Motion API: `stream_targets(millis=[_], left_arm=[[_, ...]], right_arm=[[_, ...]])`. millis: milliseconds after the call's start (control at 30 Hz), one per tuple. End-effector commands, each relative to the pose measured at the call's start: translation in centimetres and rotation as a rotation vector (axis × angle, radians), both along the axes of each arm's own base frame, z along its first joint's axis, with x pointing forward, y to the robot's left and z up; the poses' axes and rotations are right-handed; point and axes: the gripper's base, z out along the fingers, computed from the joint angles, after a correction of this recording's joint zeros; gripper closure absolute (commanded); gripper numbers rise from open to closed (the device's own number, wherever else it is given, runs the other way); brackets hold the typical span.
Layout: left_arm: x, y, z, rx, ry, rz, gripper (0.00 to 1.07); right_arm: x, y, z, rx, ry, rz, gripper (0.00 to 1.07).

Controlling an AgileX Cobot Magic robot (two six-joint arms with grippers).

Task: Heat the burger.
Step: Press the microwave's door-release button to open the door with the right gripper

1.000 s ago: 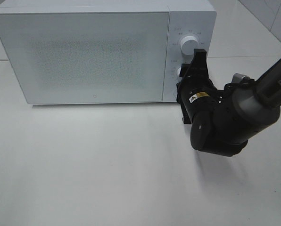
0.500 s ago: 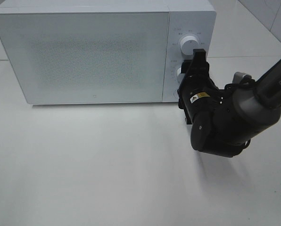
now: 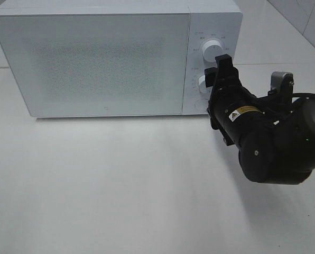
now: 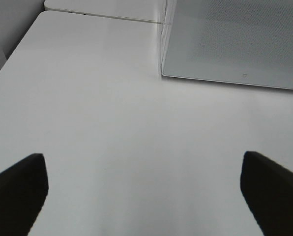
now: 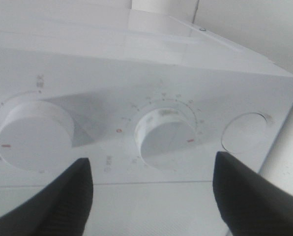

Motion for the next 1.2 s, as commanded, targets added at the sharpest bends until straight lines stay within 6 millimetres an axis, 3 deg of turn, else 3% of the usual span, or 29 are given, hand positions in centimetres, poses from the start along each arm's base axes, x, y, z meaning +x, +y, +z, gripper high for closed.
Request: stream_targets(millis=[33,267,333,433,467,667,733,800,900,967,1200], left_arm=[[-0.2,0.0,0.0,-0.001,-0.03,0.001,0.06],[-0.2,0.0,0.0,-0.001,-0.03,0.001,0.06],[-0.2,0.0,0.0,-0.001,-0.03,0.001,0.06],[-0.2,0.0,0.0,-0.001,-0.03,0.001,0.06],[-0.2,0.0,0.0,-0.001,-0.03,0.001,0.06],[-0.2,0.0,0.0,-0.001,-0.03,0.001,0.06],[-0.2,0.0,0.0,-0.001,-0.03,0.001,0.06],[-0.2,0.0,0.0,-0.001,-0.03,0.001,0.06],[-0.2,0.0,0.0,-0.001,-0.03,0.001,0.06],[-0.2,0.0,0.0,-0.001,-0.03,0.001,0.06],[-0.2,0.0,0.0,-0.001,-0.03,0.001,0.07]], right_arm=[[-1.4,-0.4,0.6,-0.104,0.05,0.095,0.41],[-3.0,-0.6,1.6,-0.387,0.13,0.272,0.41],[-3.6,-0.9,2.5,-0.623,0.131,0.415,0.41],[-3.7,-1.1,2.7,-0.682,0.134,0.453,0.41],[-4.0,-1.6,3.1,-0.79,0.141,0.525,0.41],[-4.7,-3.4,5.2,-1.029,0.121,0.703,0.41],[-4.9,-3.8,5.5,-1.059,0.122,0.734,0.41],[-6.3,-4.9,7.5,-1.104,0.112,0.828,0.41],[-6.6,-5.1,7.8,-1.108,0.112,0.852,0.41],[-8.6,-5.5,9.0,-1.16,0.111,0.987,0.41],[-11.2,-6.4,10.5,-1.158,0.155,1.068,0.41]])
